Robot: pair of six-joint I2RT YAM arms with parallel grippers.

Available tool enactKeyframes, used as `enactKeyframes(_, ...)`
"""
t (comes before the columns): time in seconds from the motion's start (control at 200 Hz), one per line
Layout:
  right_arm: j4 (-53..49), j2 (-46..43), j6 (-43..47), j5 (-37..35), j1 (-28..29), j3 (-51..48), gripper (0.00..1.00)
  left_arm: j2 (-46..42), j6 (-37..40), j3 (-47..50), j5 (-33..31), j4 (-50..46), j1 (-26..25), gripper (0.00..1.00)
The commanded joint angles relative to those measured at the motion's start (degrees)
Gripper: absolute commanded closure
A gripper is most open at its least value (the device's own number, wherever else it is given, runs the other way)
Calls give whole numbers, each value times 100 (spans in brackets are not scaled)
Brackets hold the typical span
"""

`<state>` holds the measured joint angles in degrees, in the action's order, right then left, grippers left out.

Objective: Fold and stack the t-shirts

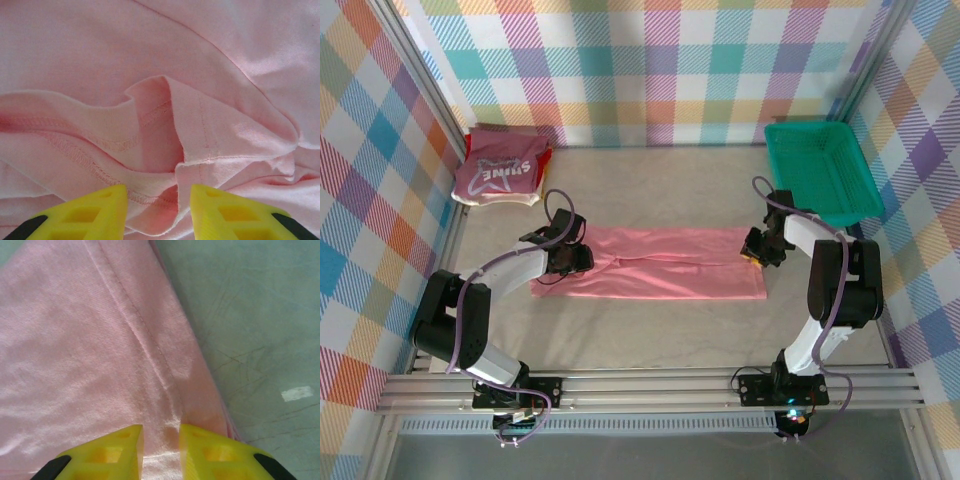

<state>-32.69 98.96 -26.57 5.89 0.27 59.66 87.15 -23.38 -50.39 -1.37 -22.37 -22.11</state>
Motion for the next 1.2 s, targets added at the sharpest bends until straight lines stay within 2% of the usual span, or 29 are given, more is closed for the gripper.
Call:
enactKeyframes(0.0, 113, 98, -68, 103, -10, -108, 76, 30, -39, -32, -4, -57, -57, 62)
enactKeyframes(0.09, 168, 161, -84, 153, -15, -94, 82, 38, -30, -49, 16, -66, -57, 62)
enactKeyframes(0.19, 232, 194, -111, 154, -10, -121, 83, 3, -32, -25, -15, -76, -59, 62)
enactKeyframes(0.31, 322, 181, -116, 158, -12, -179, 91, -5, -25, 2, -34, -77, -57, 62)
enactKeyframes(0.735, 330, -216, -124, -85, -24, -205, 95, -13, -42, 29, -59, -57, -52, 62)
enactKeyframes(0.83, 253, -353, -171, -201, -25, -287, 90, -40, -44, 46, -78, -74, -57, 62)
enactKeyframes(0.87, 275, -451, -199, -270, -21, -388, 79, -58, -48, 67, -92, -70, -57, 62)
enactKeyframes(0.89, 280, -494, -200, -316, -25, -433, 77, -73, -47, 78, -98, -68, -57, 62)
enactKeyframes(0.985, 222, -518, -133, -437, -24, -500, 74, -76, -39, 109, -105, -31, -56, 62)
enactKeyframes(1.195, 387, -295, -169, -205, -13, -568, 73, 23, -27, 34, -60, -41, -57, 62)
